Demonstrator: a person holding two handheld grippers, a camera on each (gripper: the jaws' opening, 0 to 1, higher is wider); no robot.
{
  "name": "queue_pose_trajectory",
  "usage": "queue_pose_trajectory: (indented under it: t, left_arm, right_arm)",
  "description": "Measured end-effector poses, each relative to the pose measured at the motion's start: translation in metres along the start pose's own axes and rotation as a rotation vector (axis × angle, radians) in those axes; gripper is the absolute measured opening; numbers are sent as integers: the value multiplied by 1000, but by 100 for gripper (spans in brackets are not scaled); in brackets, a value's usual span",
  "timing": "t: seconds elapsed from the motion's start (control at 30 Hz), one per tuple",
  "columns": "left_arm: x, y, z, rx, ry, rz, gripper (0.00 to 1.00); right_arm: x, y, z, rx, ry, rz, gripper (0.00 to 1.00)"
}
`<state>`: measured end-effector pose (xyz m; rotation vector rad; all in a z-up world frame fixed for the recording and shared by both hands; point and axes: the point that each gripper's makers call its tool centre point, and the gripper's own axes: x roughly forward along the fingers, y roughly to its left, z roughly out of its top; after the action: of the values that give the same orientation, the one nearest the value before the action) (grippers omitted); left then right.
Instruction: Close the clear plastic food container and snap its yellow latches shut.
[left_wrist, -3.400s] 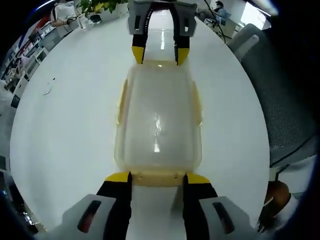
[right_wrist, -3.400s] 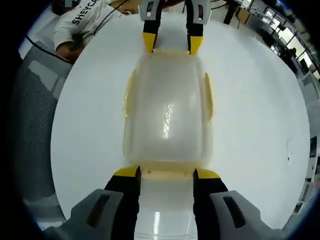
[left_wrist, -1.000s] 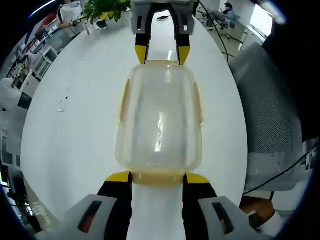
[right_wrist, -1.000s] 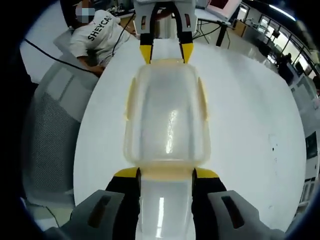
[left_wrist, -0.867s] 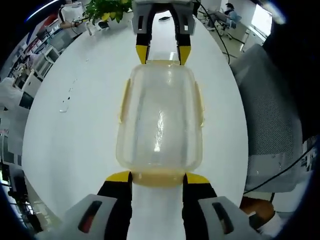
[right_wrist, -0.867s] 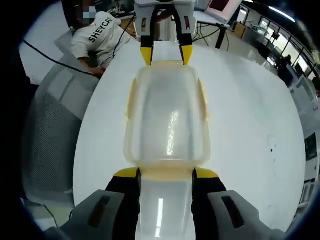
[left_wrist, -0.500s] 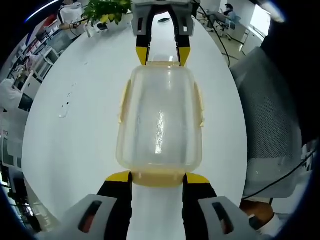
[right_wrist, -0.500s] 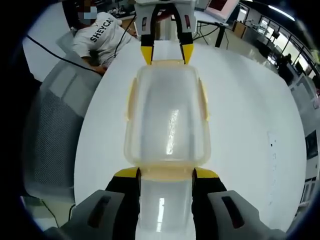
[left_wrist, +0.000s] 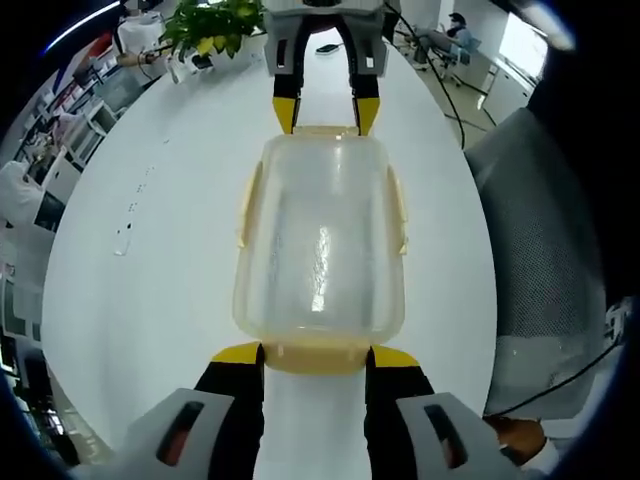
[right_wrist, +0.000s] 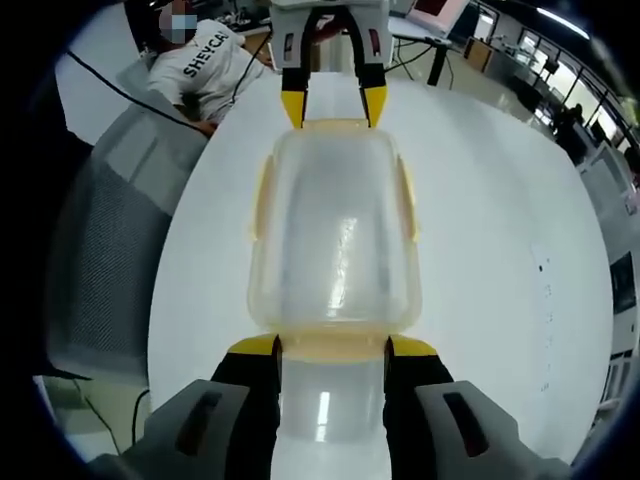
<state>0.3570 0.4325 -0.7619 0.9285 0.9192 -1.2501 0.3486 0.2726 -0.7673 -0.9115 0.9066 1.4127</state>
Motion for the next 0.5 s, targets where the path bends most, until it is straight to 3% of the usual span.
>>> queue_pose_trajectory:
  t: [0.5]
  left_arm:
    - [16, -4, 27, 11, -24, -10, 33]
  right_arm:
    - [-7, 5, -32, 22, 19, -3, 37]
